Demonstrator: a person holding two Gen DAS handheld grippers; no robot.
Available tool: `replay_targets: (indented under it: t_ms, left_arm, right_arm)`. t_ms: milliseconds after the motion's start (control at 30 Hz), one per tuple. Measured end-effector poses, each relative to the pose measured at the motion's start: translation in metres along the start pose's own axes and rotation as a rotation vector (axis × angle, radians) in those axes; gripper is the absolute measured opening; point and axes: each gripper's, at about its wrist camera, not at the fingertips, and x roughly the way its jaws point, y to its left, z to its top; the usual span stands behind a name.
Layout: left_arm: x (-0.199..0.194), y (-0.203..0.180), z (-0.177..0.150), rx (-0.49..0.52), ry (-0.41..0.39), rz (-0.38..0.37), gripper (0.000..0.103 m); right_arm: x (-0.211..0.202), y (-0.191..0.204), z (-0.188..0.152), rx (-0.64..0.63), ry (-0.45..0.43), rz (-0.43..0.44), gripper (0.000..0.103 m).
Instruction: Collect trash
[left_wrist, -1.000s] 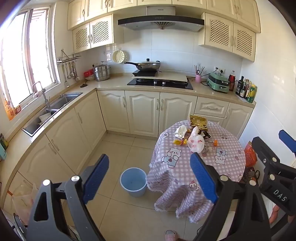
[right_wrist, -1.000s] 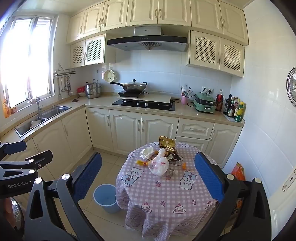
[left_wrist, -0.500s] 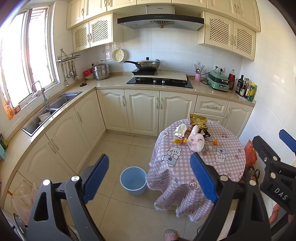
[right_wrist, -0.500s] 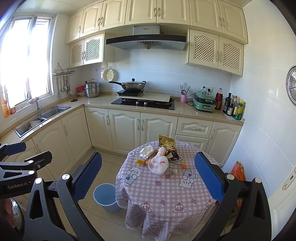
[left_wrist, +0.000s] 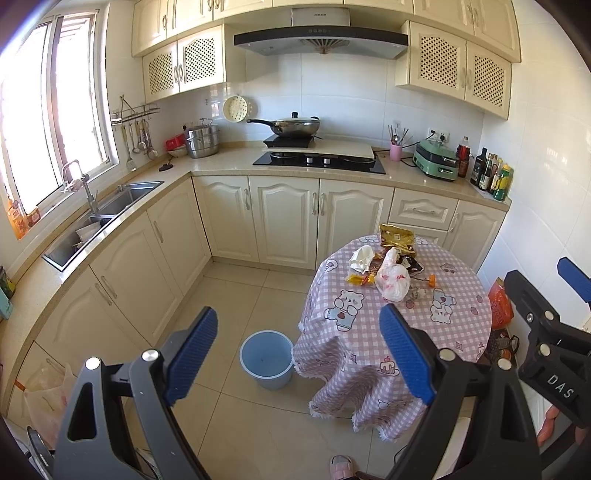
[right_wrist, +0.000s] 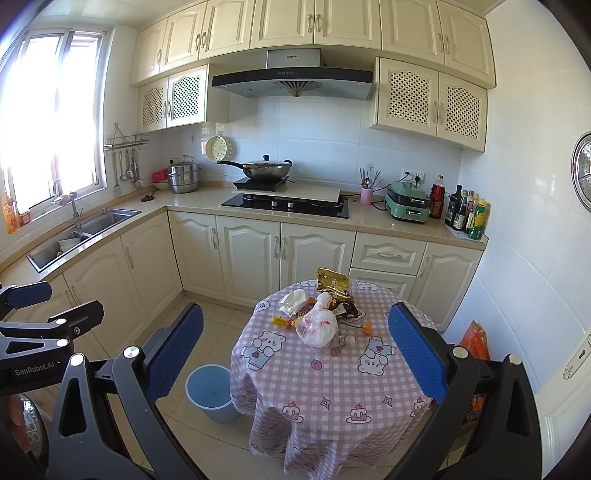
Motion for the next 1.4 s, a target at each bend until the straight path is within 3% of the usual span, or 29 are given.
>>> replay_targets:
  t_ms: [1400]
  left_arm:
    - [0.015,0.033,0.004,-0.019,0.011,-0.001,0.088]
  right_arm:
    - [0.015,0.039,0.008,-0.018,0.024,0.013,0.097]
